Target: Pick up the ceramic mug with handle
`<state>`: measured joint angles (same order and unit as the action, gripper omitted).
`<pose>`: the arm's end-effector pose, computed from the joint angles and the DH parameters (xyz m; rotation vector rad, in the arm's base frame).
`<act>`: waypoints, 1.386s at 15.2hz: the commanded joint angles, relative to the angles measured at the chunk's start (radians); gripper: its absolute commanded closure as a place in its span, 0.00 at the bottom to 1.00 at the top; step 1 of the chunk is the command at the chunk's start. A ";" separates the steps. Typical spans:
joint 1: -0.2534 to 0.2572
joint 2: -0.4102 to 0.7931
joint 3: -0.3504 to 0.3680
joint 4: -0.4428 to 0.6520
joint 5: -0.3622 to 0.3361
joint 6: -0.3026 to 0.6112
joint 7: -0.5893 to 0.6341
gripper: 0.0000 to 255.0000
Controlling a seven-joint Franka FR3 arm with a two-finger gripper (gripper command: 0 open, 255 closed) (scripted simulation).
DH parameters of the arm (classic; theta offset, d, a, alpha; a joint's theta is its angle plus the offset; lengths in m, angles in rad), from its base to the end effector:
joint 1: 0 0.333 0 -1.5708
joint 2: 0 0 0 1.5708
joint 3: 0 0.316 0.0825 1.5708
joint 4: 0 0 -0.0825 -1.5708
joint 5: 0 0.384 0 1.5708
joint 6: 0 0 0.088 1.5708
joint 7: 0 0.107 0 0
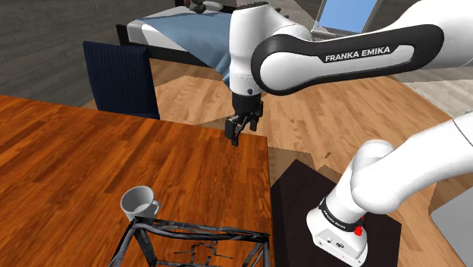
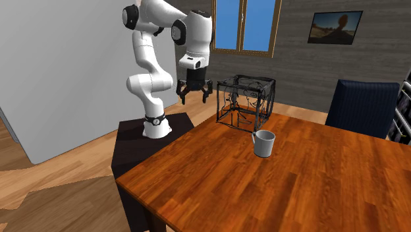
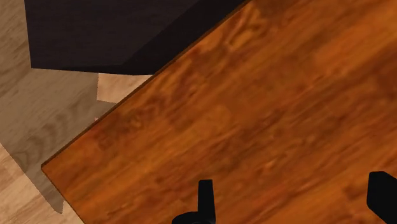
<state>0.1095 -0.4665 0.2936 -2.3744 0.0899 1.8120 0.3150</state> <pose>0.3640 0.1712 0.4794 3.0590 0.0375 -0.1373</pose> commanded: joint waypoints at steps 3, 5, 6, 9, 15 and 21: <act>0.016 0.118 0.071 0.052 0.001 0.081 0.083 0.00; 0.022 0.181 0.105 0.084 -0.009 0.115 0.126 0.00; 0.025 0.214 0.121 0.103 -0.016 0.131 0.148 0.00; 0.035 0.316 0.167 0.164 -0.051 0.175 0.219 0.00; 0.076 0.540 0.231 0.320 -0.166 0.230 0.374 0.00; 0.168 0.776 0.241 0.526 -0.306 0.233 0.514 0.00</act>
<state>0.2603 0.2690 0.5364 -1.8839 -0.1919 2.0439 0.8074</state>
